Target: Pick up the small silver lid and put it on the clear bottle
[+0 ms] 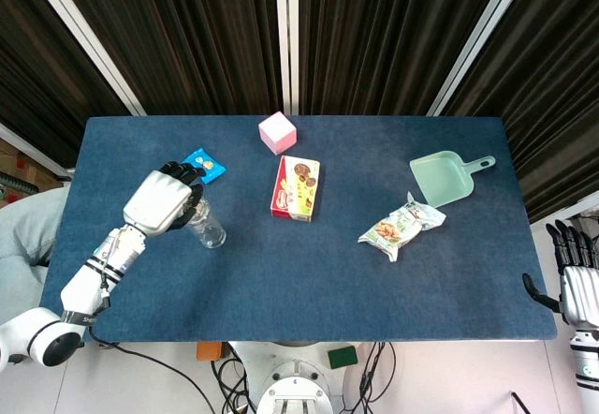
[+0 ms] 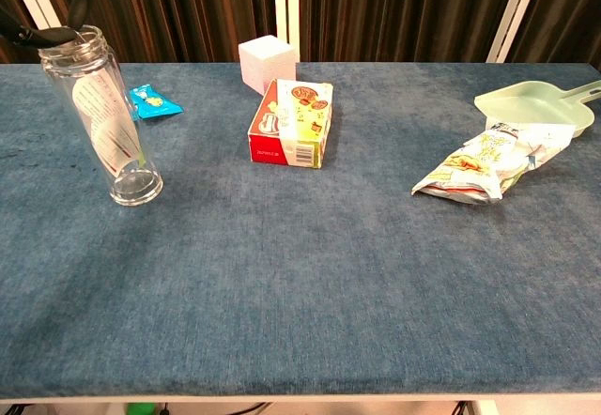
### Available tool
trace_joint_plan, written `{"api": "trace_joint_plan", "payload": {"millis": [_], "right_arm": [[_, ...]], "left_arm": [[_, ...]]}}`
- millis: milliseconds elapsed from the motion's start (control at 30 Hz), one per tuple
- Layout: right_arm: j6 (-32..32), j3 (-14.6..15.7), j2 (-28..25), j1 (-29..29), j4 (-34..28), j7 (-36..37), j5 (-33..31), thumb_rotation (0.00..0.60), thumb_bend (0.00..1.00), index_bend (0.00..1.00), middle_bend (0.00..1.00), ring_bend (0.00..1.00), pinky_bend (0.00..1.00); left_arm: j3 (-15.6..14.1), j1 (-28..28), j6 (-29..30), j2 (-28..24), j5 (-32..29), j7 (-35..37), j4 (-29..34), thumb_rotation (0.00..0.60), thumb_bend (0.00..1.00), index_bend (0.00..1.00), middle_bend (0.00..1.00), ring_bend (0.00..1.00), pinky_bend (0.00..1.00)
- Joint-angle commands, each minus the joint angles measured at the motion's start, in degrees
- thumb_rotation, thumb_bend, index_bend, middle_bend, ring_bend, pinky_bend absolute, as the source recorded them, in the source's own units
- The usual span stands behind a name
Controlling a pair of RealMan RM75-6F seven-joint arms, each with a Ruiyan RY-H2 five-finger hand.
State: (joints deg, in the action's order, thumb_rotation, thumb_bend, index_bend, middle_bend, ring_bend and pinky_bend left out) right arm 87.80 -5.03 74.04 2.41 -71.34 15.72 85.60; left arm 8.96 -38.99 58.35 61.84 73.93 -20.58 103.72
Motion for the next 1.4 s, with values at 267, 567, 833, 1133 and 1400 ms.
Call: {"api": "trace_joint_plan", "payload": {"millis": [267, 567, 833, 1133, 1400], "right_arm": [[-0.17, 0.02, 0.05, 0.09, 0.05, 0.04, 0.03, 0.6, 0.3, 0.0, 0.0, 0.0, 0.0], [-0.13, -0.07, -0.06, 0.1, -0.11, -0.14, -0.04, 0.6, 0.3, 0.0, 0.0, 0.0, 0.0], [-0.14, -0.15, -0.14, 0.07, -0.38, -0.43, -0.21, 0.6, 0.3, 0.0, 0.0, 0.0, 0.0], [-0.24, -0.24, -0.14, 0.07, -0.63, -0.68, -0.41, 0.6, 0.3, 0.0, 0.0, 0.0, 0.0], [0.2, -0.27, -0.15, -0.09, -0.87, -0.8, -0.3, 0.6, 0.3, 0.0, 0.0, 0.0, 0.0]], "left_arm": [[-0.27, -0.31, -0.18, 0.04, -0.47, -0.59, -0.01, 0.6, 0.47, 0.62, 0.24, 0.22, 0.26], [-0.51, -0.27, -0.01, -0.5, 0.2, 0.22, 0.36, 0.596, 0.47, 0.54, 0.24, 0.22, 0.26], [-1.02, 0.2, 0.0, -1.95, 0.73, 1.09, 1.05, 0.417, 0.45, 0.16, 0.24, 0.21, 0.25], [-1.28, 1.96, 1.77, -4.3, 1.46, 3.62, 2.52, 0.309, 0.2, 0.12, 0.23, 0.2, 0.23], [-1.76, 5.31, 7.19, -5.53, 5.92, 8.22, 3.78, 0.231, 0.01, 0.2, 0.23, 0.19, 0.23]]}}
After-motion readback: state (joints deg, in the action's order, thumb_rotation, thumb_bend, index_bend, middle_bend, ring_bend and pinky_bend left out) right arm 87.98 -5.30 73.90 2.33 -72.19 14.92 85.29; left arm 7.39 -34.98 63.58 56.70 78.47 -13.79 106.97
